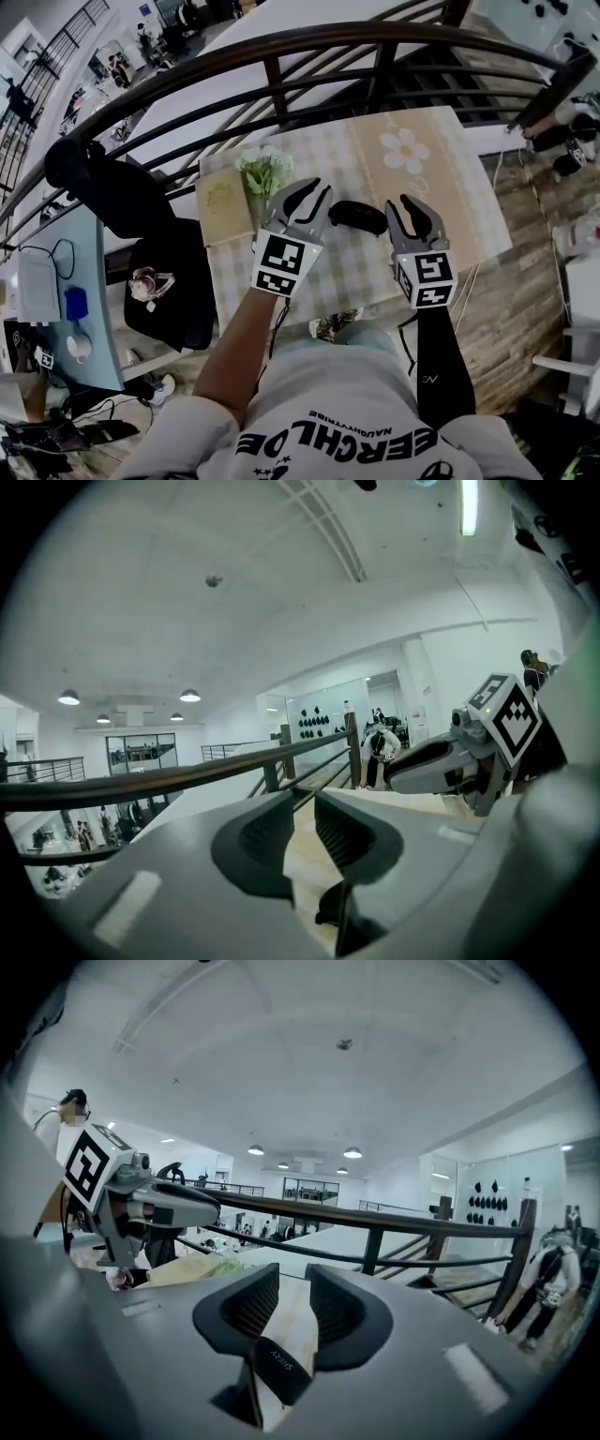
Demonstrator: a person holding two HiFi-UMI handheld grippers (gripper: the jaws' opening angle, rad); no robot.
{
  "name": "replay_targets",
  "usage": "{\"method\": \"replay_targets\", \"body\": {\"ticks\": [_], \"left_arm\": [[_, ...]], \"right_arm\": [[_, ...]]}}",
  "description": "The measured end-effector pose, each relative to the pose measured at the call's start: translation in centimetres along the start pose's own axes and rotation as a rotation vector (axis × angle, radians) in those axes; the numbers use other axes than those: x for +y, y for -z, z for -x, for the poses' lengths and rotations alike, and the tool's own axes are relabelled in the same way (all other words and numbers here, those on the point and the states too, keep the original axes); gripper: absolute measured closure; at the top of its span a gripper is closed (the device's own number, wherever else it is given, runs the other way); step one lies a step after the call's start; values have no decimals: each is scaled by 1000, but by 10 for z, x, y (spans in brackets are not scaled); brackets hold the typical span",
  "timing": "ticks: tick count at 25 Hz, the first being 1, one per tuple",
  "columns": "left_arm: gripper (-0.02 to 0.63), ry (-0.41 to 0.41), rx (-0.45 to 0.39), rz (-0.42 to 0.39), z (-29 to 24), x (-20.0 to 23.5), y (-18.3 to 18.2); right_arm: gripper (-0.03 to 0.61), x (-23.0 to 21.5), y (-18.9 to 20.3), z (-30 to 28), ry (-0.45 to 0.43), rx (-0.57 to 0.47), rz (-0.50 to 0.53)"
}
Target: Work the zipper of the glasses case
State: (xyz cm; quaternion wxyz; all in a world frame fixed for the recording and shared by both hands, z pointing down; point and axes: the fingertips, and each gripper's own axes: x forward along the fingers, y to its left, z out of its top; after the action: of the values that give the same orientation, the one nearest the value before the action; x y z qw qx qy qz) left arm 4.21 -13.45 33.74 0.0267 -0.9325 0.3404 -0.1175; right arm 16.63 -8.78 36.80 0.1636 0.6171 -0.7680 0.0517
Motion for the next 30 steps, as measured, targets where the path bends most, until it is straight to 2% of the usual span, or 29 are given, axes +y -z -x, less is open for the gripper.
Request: {"method": "replay_targets", "body": {"ticks": [7, 14, 18, 19, 21, 30], "left_arm": [[526, 1, -96, -26, 31, 4, -44], [522, -11, -134, -13, 43, 3, -52], [526, -10, -153, -4, 48, 2, -54], [548, -13, -155, -13, 50, 2, -54], [608, -23, -164, -28, 52, 3, -56], [614, -12, -184, -29, 53, 5, -59]], "right_arm": [[442, 9, -50, 20, 30, -111, 27], [446, 15, -49, 29, 37, -115, 28], [539, 13, -49, 32, 70, -121, 32], [549, 13, -49, 32, 74, -122, 30], [549, 14, -50, 31, 73, -126, 23], [551, 20, -57, 26, 68, -144, 48]]}}
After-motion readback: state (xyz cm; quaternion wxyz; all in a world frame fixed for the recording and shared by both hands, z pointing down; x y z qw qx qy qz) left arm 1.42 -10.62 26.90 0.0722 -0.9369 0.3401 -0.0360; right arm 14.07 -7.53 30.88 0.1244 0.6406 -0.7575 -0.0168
